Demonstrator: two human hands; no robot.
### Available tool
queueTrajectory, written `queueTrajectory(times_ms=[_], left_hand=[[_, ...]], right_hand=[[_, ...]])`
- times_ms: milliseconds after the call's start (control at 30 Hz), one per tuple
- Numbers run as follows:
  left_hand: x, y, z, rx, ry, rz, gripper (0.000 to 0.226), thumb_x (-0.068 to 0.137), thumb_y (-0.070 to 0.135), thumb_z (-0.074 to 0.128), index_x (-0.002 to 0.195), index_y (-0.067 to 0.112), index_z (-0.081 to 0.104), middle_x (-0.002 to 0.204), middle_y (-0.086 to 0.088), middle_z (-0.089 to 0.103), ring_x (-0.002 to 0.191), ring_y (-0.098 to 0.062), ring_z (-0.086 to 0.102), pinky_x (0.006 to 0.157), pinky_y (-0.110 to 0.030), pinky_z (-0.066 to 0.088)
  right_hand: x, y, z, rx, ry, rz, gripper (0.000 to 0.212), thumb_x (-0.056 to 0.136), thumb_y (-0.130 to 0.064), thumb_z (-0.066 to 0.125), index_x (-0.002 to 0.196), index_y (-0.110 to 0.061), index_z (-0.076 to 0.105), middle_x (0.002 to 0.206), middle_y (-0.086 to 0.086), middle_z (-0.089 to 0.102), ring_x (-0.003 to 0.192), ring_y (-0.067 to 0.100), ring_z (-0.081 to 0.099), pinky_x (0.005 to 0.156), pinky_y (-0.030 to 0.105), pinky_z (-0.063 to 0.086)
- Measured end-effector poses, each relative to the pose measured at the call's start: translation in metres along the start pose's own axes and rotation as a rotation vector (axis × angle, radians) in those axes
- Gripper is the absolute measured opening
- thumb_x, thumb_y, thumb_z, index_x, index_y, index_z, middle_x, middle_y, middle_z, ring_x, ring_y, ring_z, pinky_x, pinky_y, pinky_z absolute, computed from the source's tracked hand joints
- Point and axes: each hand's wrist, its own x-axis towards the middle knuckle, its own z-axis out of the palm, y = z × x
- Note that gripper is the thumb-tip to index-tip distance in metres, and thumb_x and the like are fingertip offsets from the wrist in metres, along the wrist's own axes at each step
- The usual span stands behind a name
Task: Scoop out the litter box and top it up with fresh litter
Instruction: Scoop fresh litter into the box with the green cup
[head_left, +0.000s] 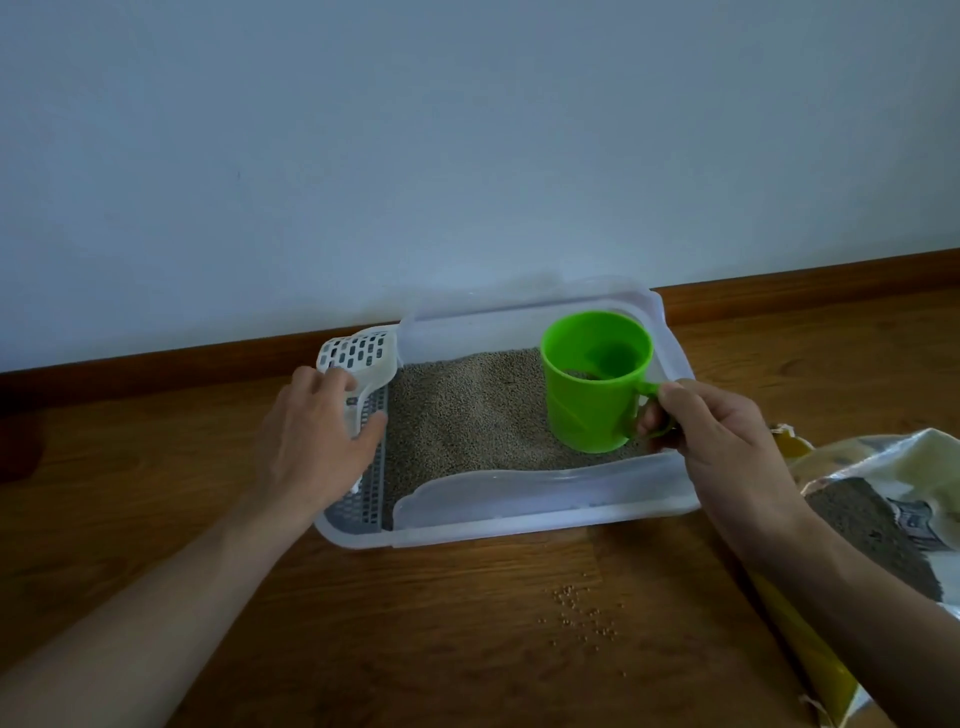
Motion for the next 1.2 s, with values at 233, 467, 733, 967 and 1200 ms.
queueTrajectory(times_ms=[233, 467, 733, 967, 1200], left_hand=[[-0.001, 0.067, -0.027, -0.221, -0.112, 0.25, 0.025, 0.091, 0.044, 0.062, 0.106, 0.024, 0.06, 0.101, 0.009, 0.059, 0.092, -0.009, 0.057, 0.081, -0.035, 0.053], [0.01, 0.084, -0.021, -0.261, -0.16, 0.27, 0.019, 0.087, 0.047, 0.065, 0.087, 0.028, 0.063, 0.077, 0.012, 0.066, 0.074, -0.01, 0.064, 0.073, -0.039, 0.057], [0.012, 0.094, -0.002, -0.351, -0.24, 0.24, 0.015, 0.087, 0.043, 0.066, 0.085, 0.029, 0.061, 0.074, 0.012, 0.064, 0.07, -0.009, 0.064, 0.068, -0.038, 0.058], [-0.001, 0.087, -0.008, -0.277, -0.305, 0.201, 0.013, 0.089, 0.042, 0.066, 0.085, 0.03, 0.062, 0.073, 0.013, 0.064, 0.068, -0.005, 0.063, 0.068, -0.038, 0.058], [-0.012, 0.087, -0.022, -0.214, -0.256, 0.191, 0.013, 0.09, 0.04, 0.065, 0.085, 0.028, 0.063, 0.073, 0.011, 0.064, 0.068, -0.006, 0.062, 0.068, -0.036, 0.058]], right_hand=[[0.018, 0.001, 0.012, -0.17, 0.009, -0.047, 0.05, 0.098, -0.041, 0.046, 0.068, -0.001, 0.05, 0.061, 0.01, 0.044, 0.058, 0.019, 0.04, 0.057, 0.044, 0.037], [0.058, 0.0, 0.021, -0.534, 0.001, -0.149, 0.043, 0.092, -0.042, 0.062, 0.057, -0.026, 0.043, 0.048, -0.008, 0.041, 0.046, 0.006, 0.035, 0.048, 0.027, 0.032], [0.07, 0.006, 0.016, -0.811, -0.122, -0.6, 0.04, 0.086, -0.023, 0.072, 0.067, -0.023, 0.037, 0.065, -0.008, 0.035, 0.06, 0.013, 0.034, 0.054, 0.023, 0.022], [0.087, 0.009, 0.013, -1.001, -0.095, -0.671, 0.03, 0.078, -0.018, 0.079, 0.064, -0.012, 0.053, 0.062, 0.005, 0.047, 0.066, 0.025, 0.049, 0.06, 0.032, 0.039], [0.085, -0.003, 0.009, -1.141, -0.133, -0.73, 0.026, 0.072, -0.014, 0.081, 0.062, -0.008, 0.058, 0.061, 0.013, 0.057, 0.063, 0.032, 0.054, 0.06, 0.035, 0.042]])
